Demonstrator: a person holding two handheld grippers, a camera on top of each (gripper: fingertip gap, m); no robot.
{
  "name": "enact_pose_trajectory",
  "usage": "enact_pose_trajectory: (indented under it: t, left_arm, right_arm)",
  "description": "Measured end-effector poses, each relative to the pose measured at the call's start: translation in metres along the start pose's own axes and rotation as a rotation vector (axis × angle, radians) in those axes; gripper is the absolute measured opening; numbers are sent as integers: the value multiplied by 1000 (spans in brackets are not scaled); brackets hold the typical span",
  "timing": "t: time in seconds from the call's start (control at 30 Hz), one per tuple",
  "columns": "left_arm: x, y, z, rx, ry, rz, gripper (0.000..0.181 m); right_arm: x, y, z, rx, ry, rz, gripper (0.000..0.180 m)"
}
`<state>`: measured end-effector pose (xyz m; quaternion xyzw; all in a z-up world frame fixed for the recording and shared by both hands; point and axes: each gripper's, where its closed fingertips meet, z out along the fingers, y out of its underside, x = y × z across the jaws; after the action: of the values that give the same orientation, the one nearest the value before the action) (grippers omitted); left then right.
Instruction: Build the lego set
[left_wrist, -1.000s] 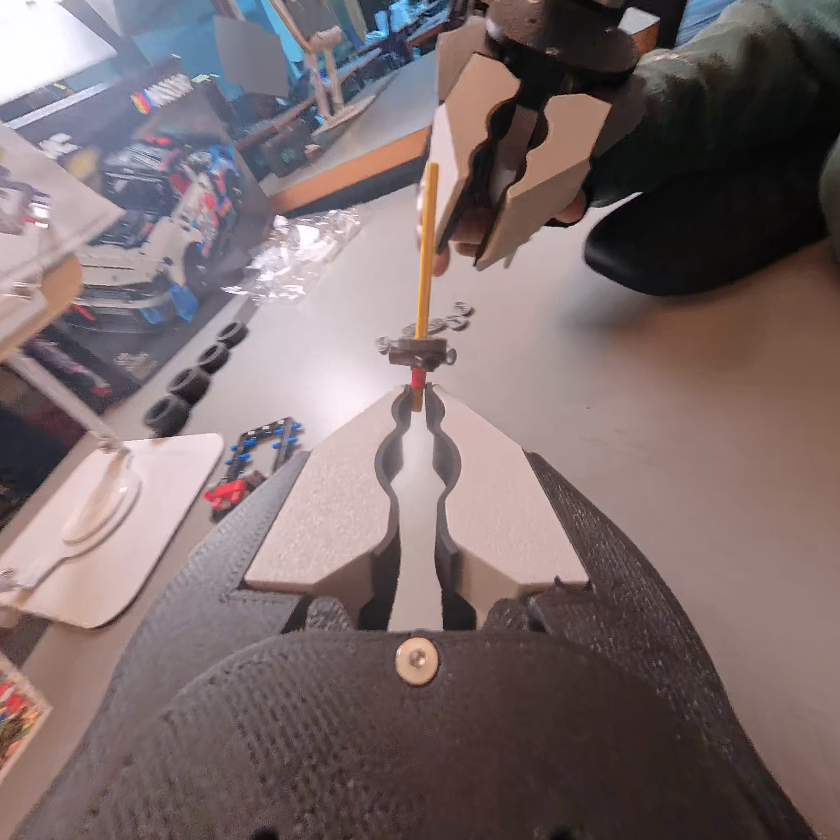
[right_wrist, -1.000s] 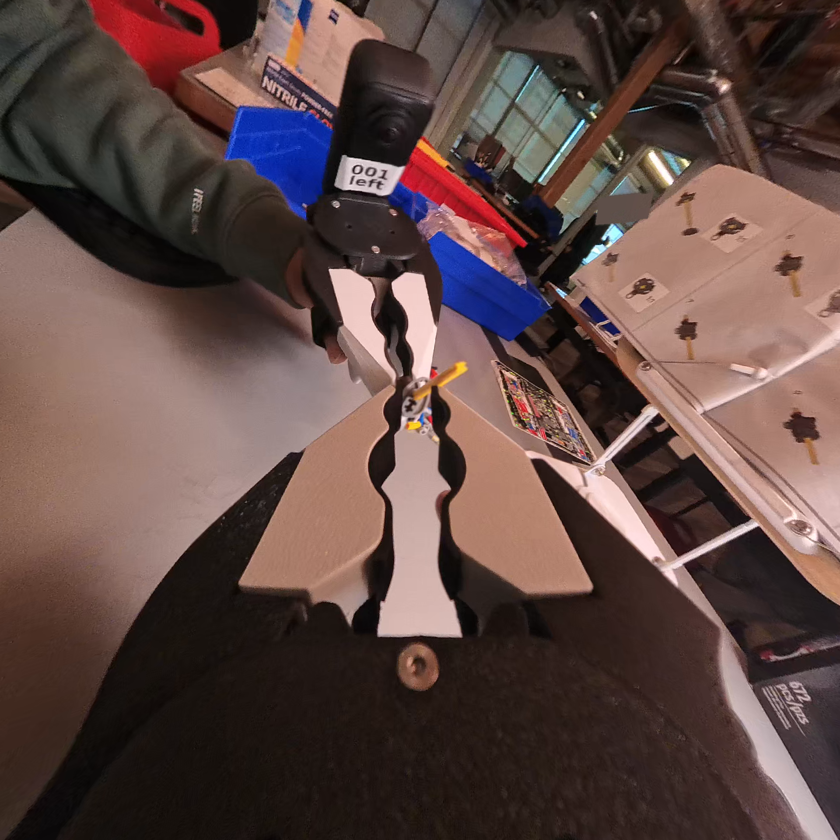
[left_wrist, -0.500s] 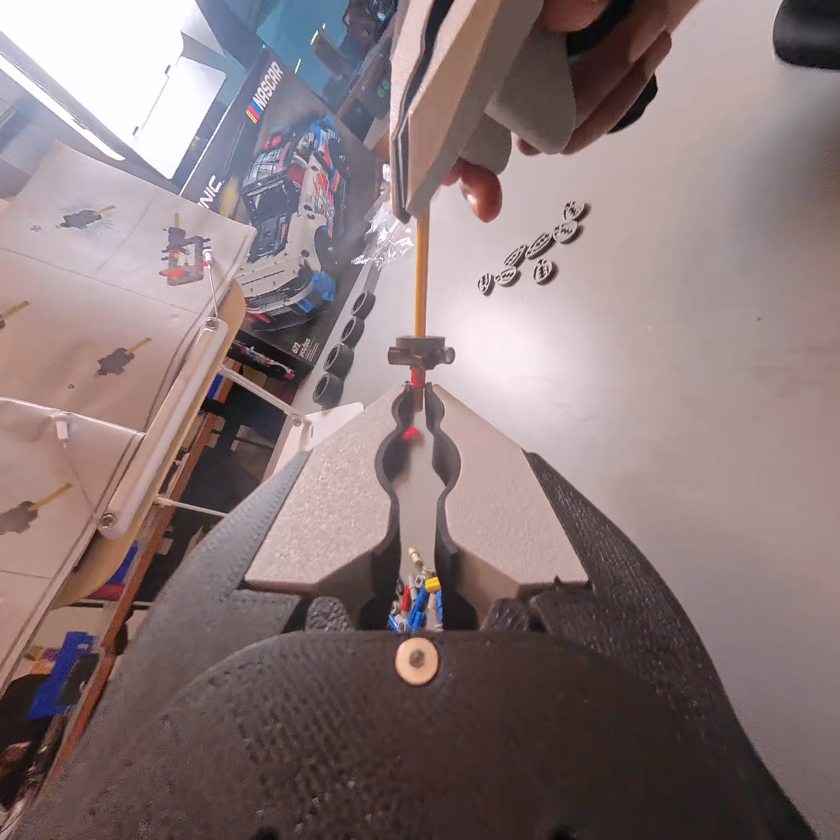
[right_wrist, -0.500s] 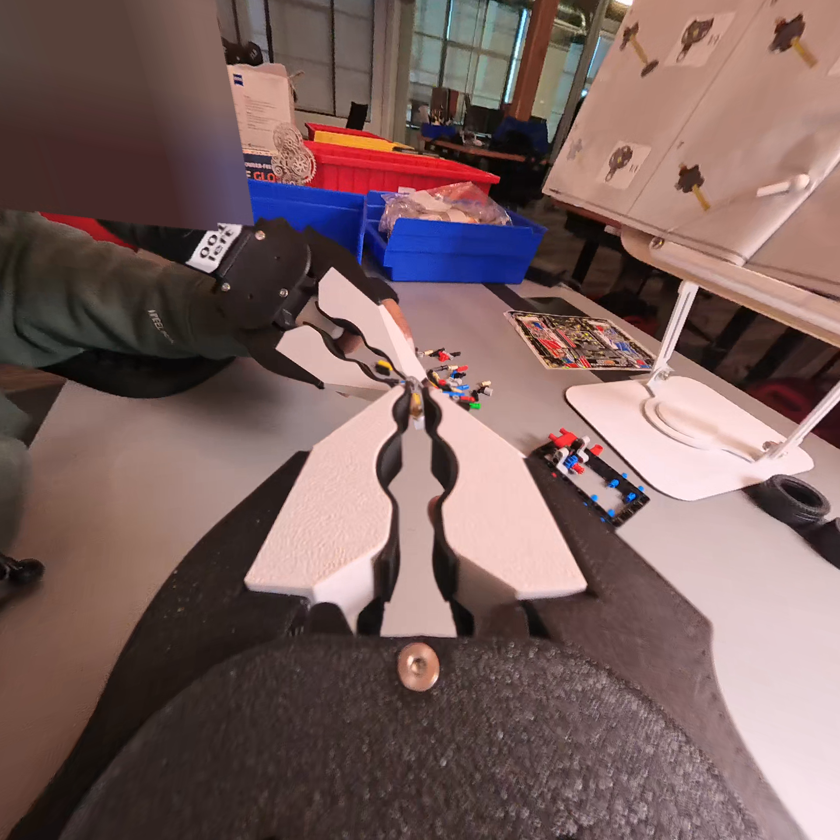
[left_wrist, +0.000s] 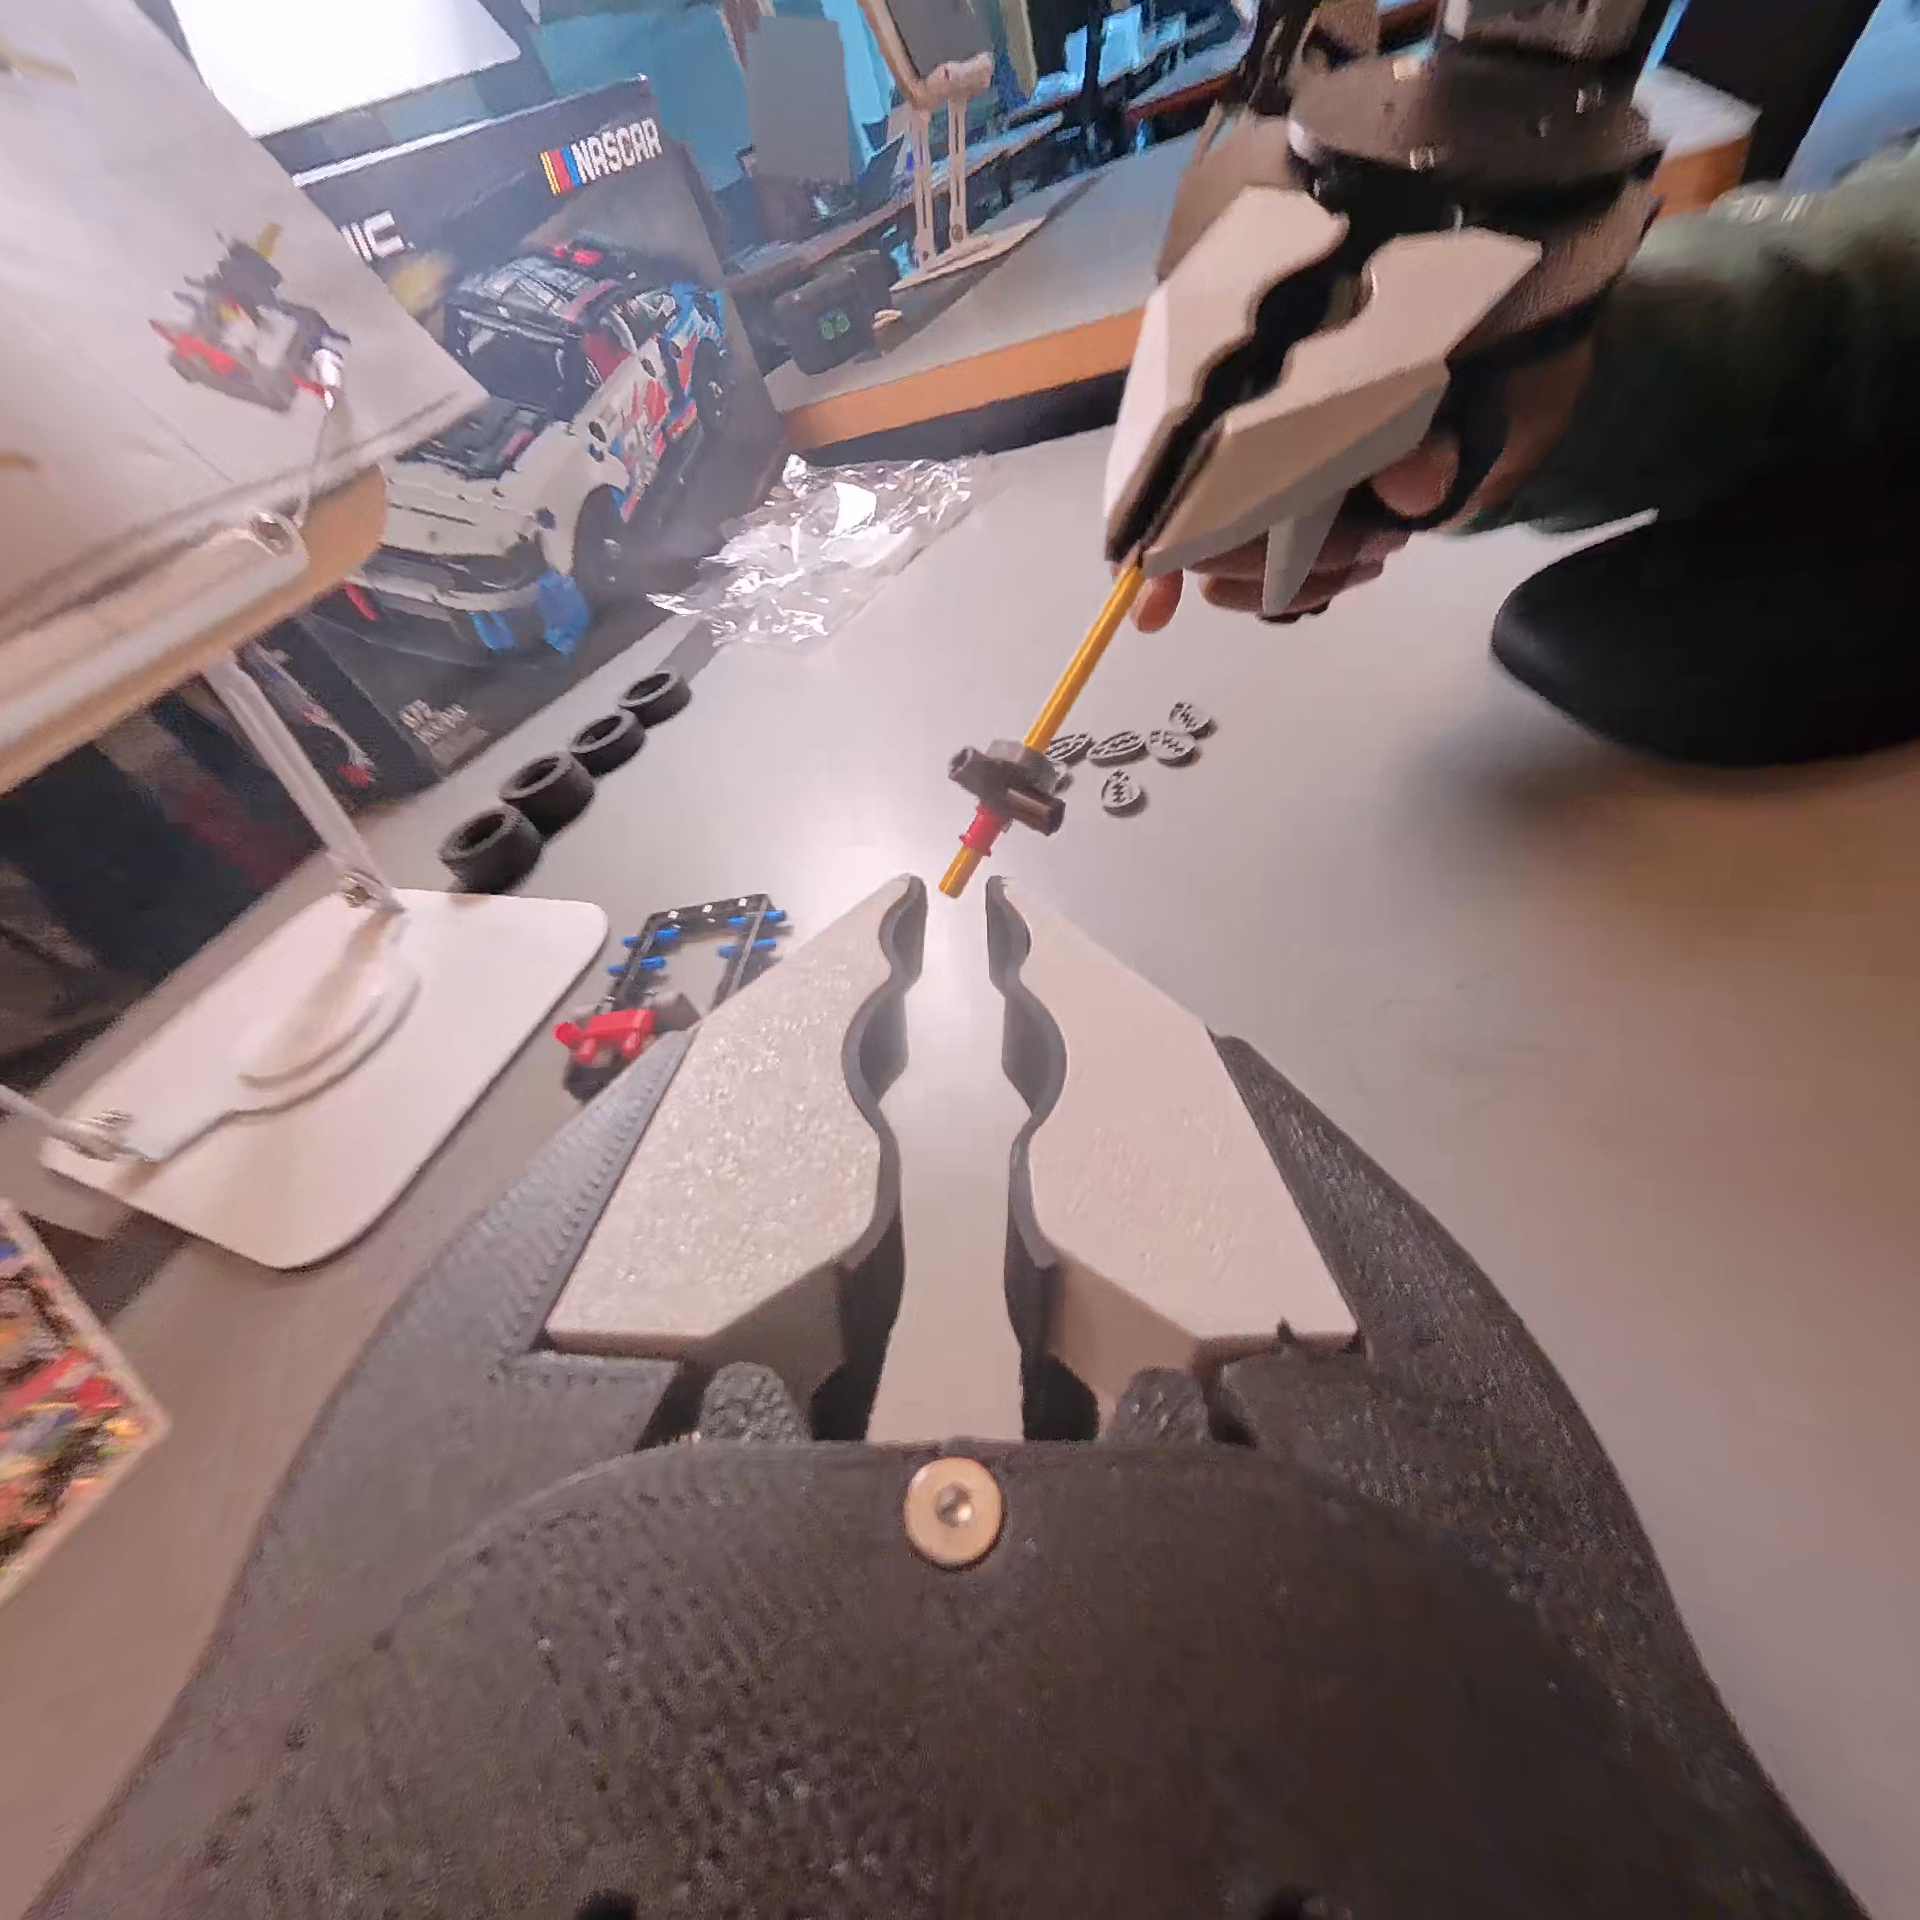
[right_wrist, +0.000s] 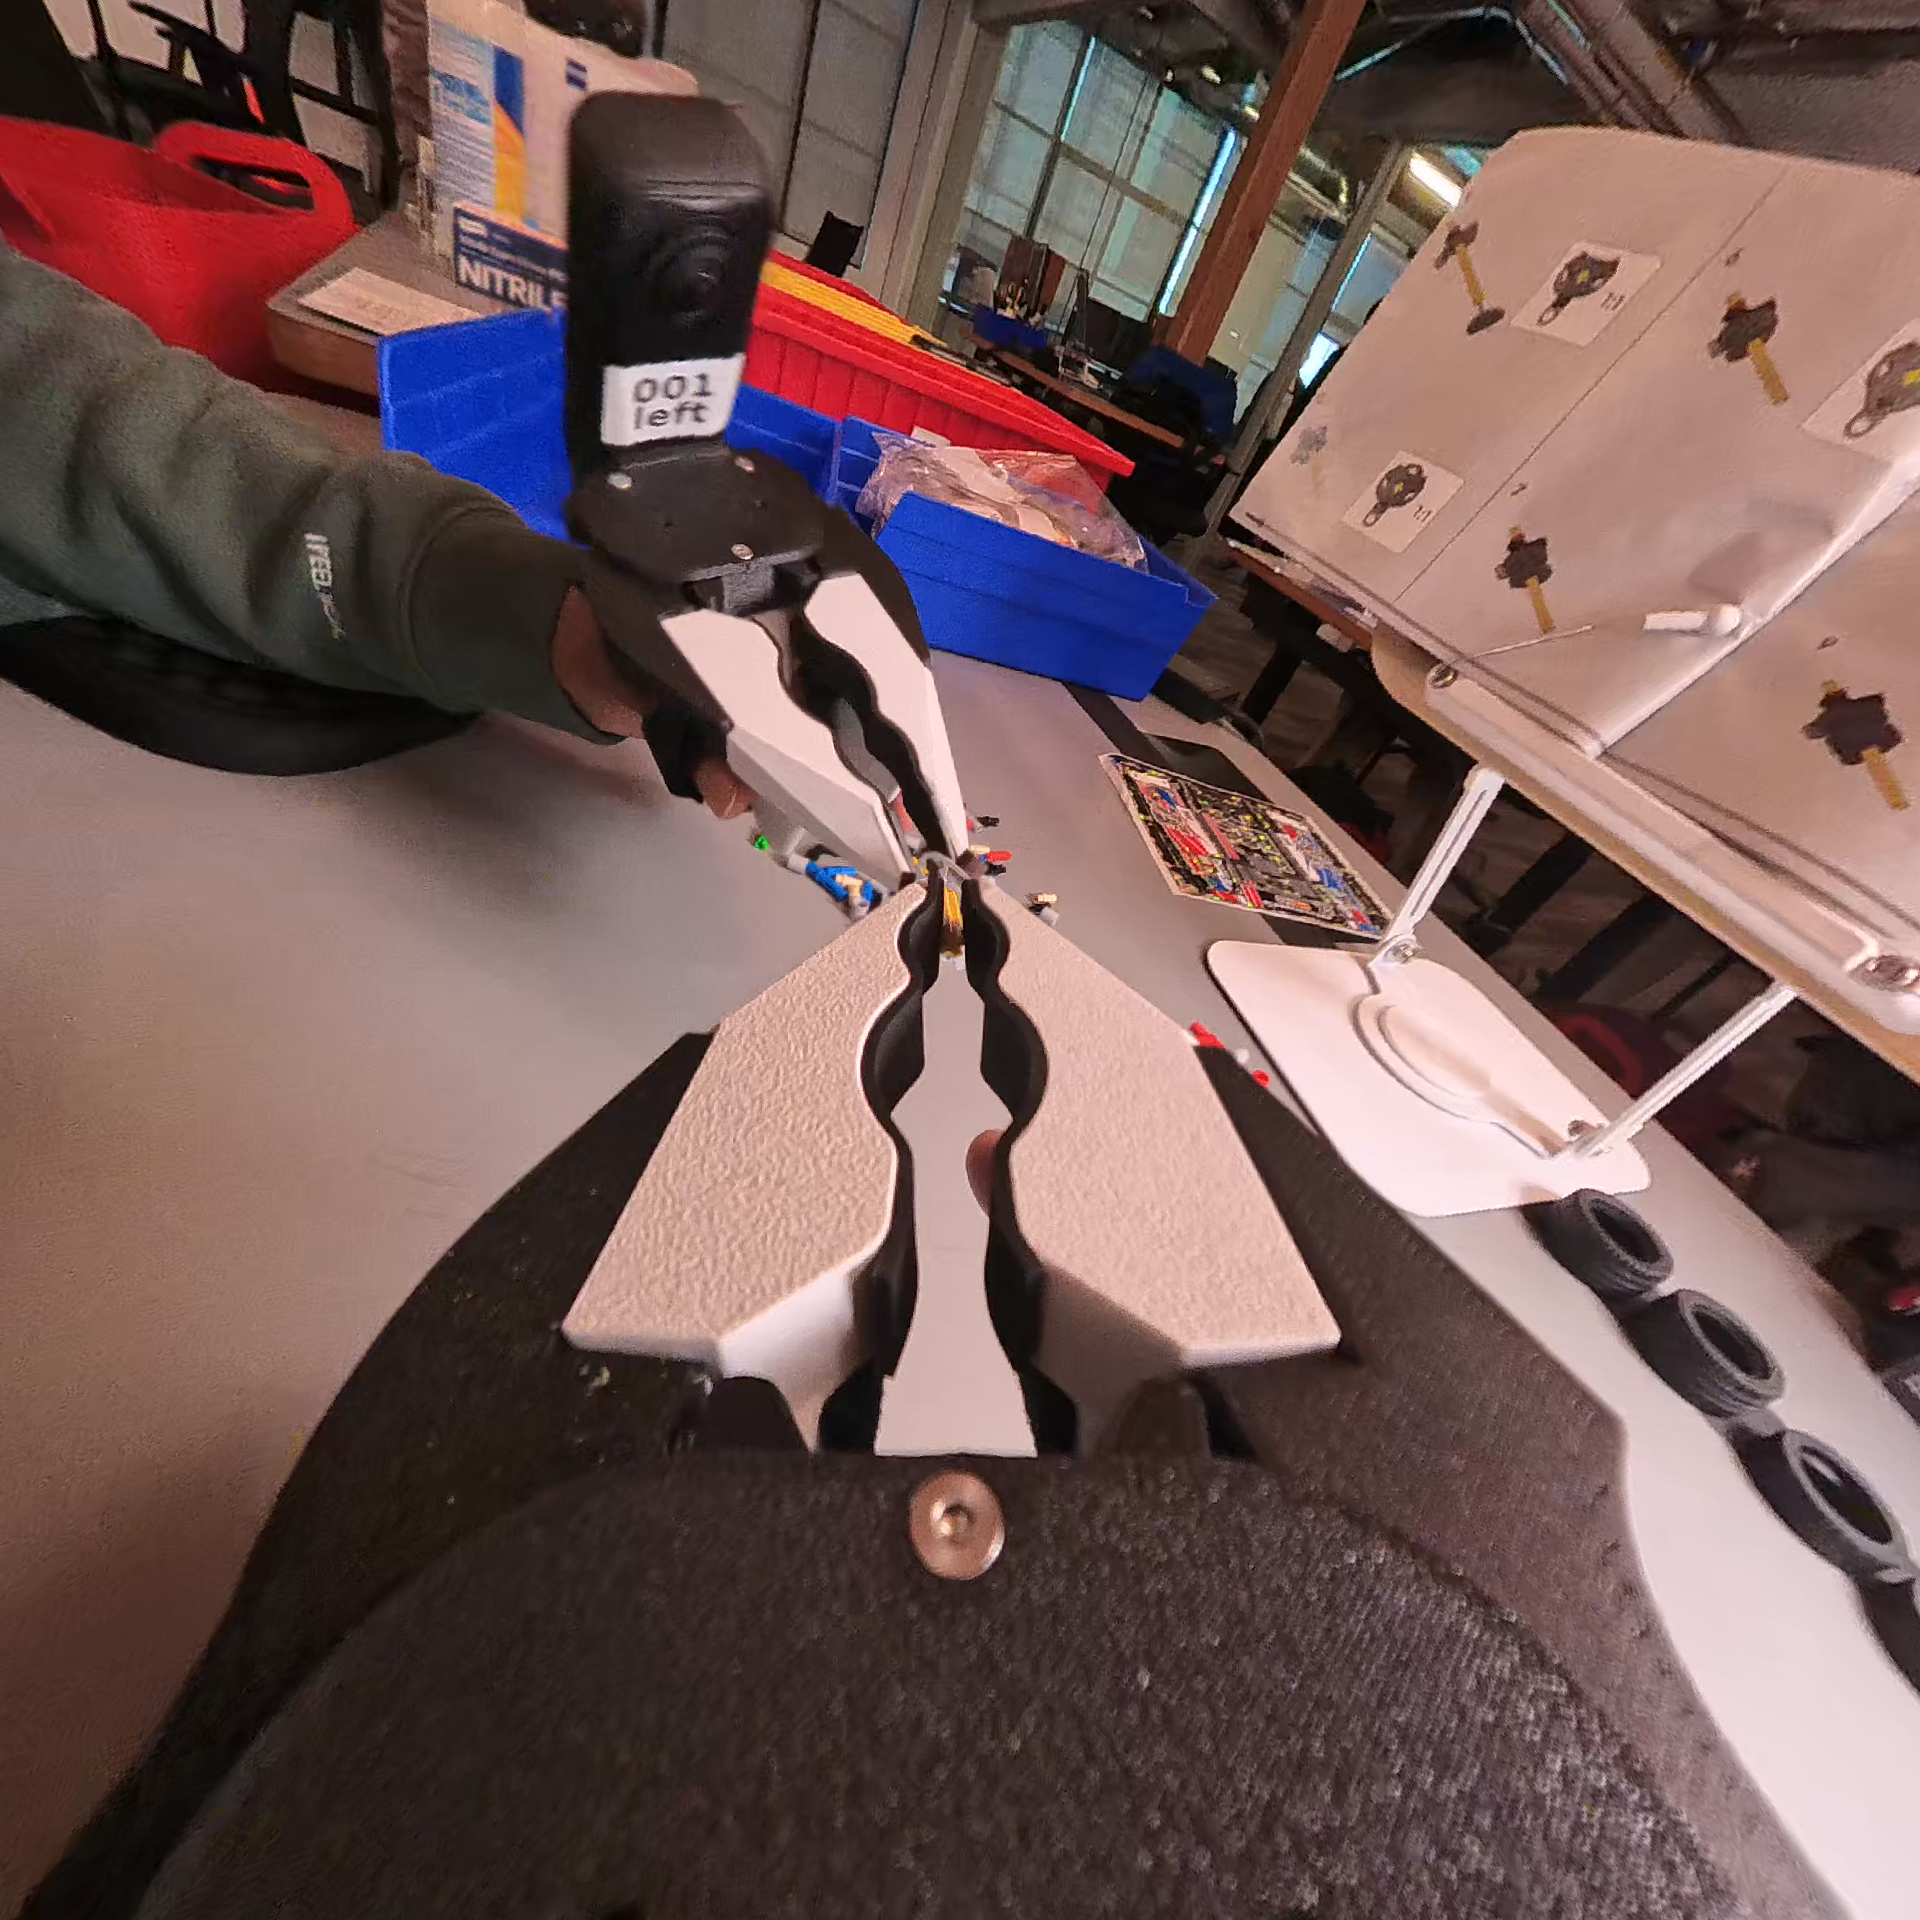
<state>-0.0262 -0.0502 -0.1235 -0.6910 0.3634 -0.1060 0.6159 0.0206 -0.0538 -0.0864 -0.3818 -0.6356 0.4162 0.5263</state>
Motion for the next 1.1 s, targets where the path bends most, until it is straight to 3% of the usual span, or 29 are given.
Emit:
enact_pose_trajectory:
  t: [0.23, 0.4, 0.63, 0.9, 1.1]
  left_arm:
    - [1, -5, -6, 84, 139, -266, 18]
    - [7, 4, -1, 41, 215, -385, 29]
    - [14, 13, 3, -24, 204, -297, 22]
    - [6, 0, -7, 32, 175, -256, 24]
    - [34, -6, -2, -17, 217, -50, 14]
  right_arm:
    - [-9, 5, -2, -2, -8, -213, 1]
    - [-17, 9, 1, -14, -17, -313, 1]
    - [-22, 11, 2, -23, -29, -368, 1]
    - [-23, 18, 3, -47, -45, -375, 1]
    - [-37, 25, 9, -70, -95, -382, 1]
